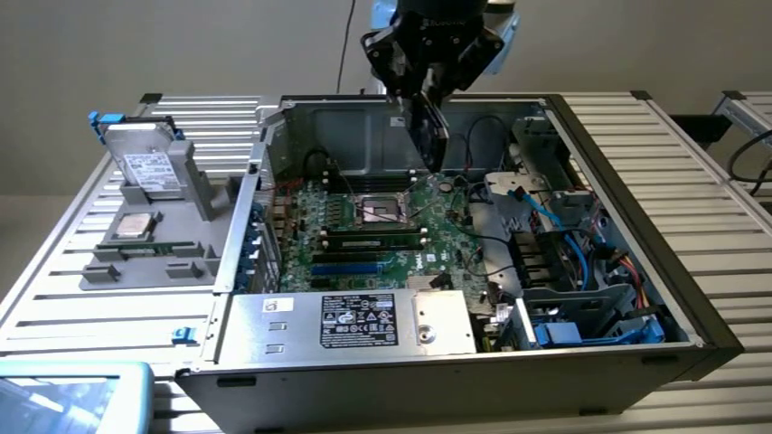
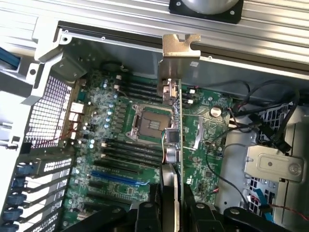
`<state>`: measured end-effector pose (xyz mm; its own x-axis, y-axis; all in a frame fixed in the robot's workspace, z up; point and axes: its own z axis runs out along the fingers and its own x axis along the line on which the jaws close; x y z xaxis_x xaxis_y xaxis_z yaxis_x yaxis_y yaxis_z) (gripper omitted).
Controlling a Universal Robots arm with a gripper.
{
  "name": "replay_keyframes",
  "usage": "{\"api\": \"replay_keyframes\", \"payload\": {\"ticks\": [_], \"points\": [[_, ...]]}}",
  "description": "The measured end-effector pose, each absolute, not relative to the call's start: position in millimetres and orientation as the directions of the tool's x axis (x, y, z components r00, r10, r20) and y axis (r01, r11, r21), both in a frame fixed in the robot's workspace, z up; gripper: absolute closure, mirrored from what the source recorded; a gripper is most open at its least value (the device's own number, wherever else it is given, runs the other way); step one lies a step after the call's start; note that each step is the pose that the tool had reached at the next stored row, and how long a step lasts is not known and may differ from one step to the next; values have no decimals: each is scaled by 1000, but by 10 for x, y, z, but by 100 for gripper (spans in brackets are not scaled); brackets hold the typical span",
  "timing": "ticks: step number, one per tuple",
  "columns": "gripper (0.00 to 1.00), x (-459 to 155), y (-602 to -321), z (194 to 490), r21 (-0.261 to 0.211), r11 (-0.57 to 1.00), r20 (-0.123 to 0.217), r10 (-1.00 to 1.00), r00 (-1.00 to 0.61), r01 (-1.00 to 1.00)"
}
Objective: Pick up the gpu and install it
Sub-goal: 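Insert the gpu into the slot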
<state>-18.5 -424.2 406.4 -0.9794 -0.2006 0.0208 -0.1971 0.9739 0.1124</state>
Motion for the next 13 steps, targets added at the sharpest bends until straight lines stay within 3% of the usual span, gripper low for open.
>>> {"api": "replay_keyframes", "payload": {"ticks": [13], "points": [[71,-185,-4243,4063,111,900,17,-425,-905,-421]]}}
